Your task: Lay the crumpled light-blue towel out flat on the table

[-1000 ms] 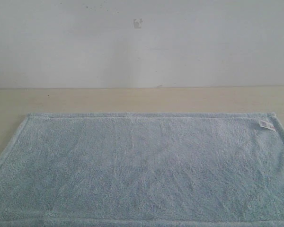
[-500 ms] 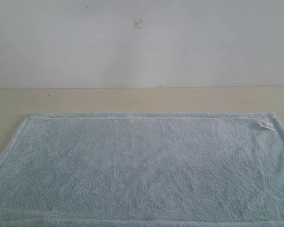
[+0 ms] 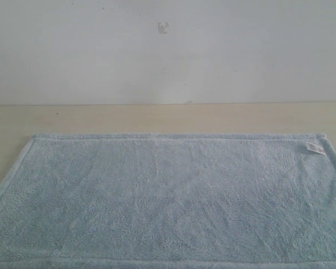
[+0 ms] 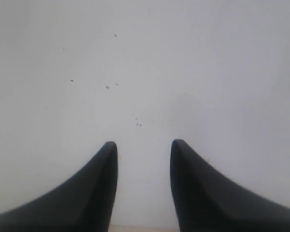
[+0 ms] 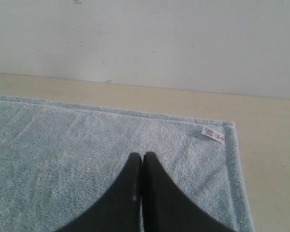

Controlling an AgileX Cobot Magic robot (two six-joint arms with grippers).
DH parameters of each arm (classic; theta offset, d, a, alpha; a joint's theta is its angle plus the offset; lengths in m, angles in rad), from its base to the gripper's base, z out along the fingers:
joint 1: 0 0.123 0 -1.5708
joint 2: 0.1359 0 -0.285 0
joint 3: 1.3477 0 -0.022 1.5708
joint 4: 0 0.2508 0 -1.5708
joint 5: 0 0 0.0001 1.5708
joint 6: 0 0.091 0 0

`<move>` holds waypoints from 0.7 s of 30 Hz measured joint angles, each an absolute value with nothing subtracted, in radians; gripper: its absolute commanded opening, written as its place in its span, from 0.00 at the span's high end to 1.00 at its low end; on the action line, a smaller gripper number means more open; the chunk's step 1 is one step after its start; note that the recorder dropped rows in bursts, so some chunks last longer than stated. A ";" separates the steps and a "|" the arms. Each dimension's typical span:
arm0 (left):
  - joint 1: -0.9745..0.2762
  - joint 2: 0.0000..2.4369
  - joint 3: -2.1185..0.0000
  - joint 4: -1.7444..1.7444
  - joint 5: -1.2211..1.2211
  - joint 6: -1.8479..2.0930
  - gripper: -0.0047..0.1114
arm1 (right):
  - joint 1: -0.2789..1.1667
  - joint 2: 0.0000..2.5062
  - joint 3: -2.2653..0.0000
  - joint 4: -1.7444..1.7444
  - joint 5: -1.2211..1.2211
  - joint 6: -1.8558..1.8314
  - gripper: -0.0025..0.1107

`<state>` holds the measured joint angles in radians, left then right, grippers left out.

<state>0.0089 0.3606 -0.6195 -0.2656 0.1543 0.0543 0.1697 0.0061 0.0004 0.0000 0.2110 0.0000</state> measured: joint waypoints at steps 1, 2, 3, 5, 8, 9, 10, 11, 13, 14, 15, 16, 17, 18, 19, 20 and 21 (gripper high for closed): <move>0.009 0.335 -0.619 -0.266 0.190 0.054 0.66 | 0.170 0.006 0.000 0.000 0.211 0.000 0.98; 0.009 0.315 -0.619 -0.263 0.221 0.054 0.66 | 0.170 0.006 0.000 0.000 0.211 0.000 0.98; 0.009 0.293 -0.619 -0.257 0.261 0.054 0.66 | 0.170 0.006 0.000 0.000 0.211 0.000 0.98; 0.009 0.254 -0.619 -0.253 0.341 0.056 0.66 | 0.170 0.006 0.000 0.000 0.211 0.000 0.98; 0.009 0.210 -0.619 -0.249 0.443 0.081 0.66 | 0.170 0.006 0.000 0.000 0.211 0.000 0.98; 0.009 0.198 -0.619 -0.249 0.467 0.091 0.66 | 0.170 0.006 0.000 0.000 0.211 0.000 0.98; 0.009 0.188 -0.619 -0.247 0.495 0.101 0.66 | 0.170 0.006 0.000 0.000 0.211 0.000 0.98; 0.009 0.180 -0.619 -0.247 0.520 0.110 0.66 | 0.170 0.006 0.000 0.000 0.211 0.000 0.98; 0.009 0.168 -0.619 -0.247 0.556 0.129 0.66 | 0.170 0.006 0.000 0.000 0.211 0.000 0.98; 0.009 0.164 -0.619 -0.247 0.572 0.136 0.66 | 0.170 0.006 0.000 0.000 0.211 0.000 0.98; 0.009 0.161 -0.617 -0.247 0.579 0.140 0.66 | 0.170 0.006 0.000 0.000 0.211 0.000 0.98; 0.009 0.157 -0.610 -0.251 0.581 0.144 0.66 | 0.170 0.006 0.000 0.000 0.211 0.000 0.98; 0.009 0.151 -0.599 -0.251 0.583 0.146 0.66 | 0.170 0.006 0.000 0.000 0.211 0.000 0.98; 0.009 0.143 -0.583 -0.253 0.583 0.146 0.66 | 0.170 0.006 0.000 0.000 0.211 0.000 0.98; 0.009 0.126 -0.563 -0.253 0.583 0.149 0.66 | 0.170 0.006 0.000 0.000 0.211 0.000 0.98; 0.009 0.107 -0.539 -0.253 0.577 0.149 0.66 | 0.170 0.006 0.000 0.000 0.211 0.000 0.98; 0.009 0.089 -0.517 -0.253 0.569 0.149 0.66 | 0.170 0.006 0.000 0.000 0.211 0.000 0.98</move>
<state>0.0089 0.0895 -0.5169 -0.2530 0.5692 0.1487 0.1697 0.0057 0.0004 0.0000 0.2110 0.0000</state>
